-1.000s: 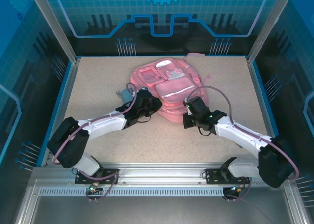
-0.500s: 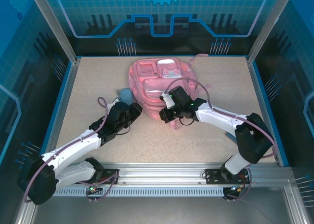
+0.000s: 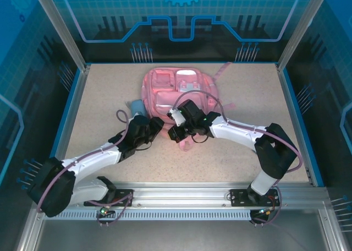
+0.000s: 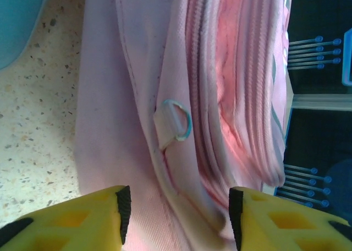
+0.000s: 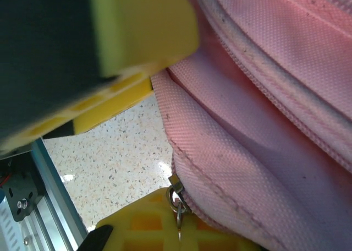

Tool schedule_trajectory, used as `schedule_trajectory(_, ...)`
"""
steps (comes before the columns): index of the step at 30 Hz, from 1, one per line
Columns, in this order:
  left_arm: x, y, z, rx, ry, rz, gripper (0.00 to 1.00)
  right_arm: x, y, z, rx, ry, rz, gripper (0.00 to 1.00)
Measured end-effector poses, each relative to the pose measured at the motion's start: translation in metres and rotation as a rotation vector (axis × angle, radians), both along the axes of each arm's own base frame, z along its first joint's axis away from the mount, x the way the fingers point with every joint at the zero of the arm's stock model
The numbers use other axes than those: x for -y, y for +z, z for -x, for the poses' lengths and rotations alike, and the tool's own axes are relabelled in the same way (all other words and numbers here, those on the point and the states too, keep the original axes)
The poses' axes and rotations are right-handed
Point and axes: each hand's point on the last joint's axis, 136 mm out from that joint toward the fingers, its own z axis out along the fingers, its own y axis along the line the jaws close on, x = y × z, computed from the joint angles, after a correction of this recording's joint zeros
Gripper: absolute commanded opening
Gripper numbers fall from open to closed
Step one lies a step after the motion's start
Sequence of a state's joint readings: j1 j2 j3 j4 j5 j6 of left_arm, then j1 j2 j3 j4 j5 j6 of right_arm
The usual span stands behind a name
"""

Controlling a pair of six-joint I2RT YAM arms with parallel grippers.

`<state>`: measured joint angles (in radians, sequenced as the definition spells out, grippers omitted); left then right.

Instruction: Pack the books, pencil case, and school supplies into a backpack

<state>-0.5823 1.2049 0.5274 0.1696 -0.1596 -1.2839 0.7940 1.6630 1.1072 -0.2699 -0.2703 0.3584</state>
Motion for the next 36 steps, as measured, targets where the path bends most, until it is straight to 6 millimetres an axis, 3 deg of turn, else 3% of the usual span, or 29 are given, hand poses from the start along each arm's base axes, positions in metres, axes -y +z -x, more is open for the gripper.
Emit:
schedule_trajectory(7, 0.002, 0.0, -0.004, 0.015, 0.001, -0.006, 0.01, 0.007, -0.005, 0.002, -0.003, -0.03, 0.066, 0.0)
schedule_trajectory(15, 0.006, 0.003, -0.004, 0.028, -0.039, -0.051, 0.0, 0.038, -0.008, -0.001, -0.007, -0.157, 0.218, 0.0)
schedule_trajectory(25, 0.006, 0.007, -0.005, 0.042, -0.076, -0.119, 0.0, 0.117, -0.01, -0.008, 0.005, -0.364, 0.432, 0.0)
schedule_trajectory(30, 0.008, 0.012, -0.007, 0.058, -0.098, -0.14, 0.0, 0.127, -0.011, -0.015, 0.013, -0.387, 0.442, 0.0)
schedule_trajectory(31, 0.007, 0.012, -0.007, 0.058, -0.102, -0.149, 0.04, 0.126, -0.011, -0.015, 0.012, -0.378, 0.435, 0.0)
schedule_trajectory(33, 0.004, 0.011, -0.006, 0.05, -0.102, -0.174, 0.23, 0.121, -0.011, -0.014, 0.006, -0.346, 0.411, 0.0)
schedule_trajectory(36, -0.012, 0.008, -0.002, 0.029, -0.071, -0.235, 0.46, 0.108, -0.008, -0.011, -0.013, -0.287, 0.348, 0.0)
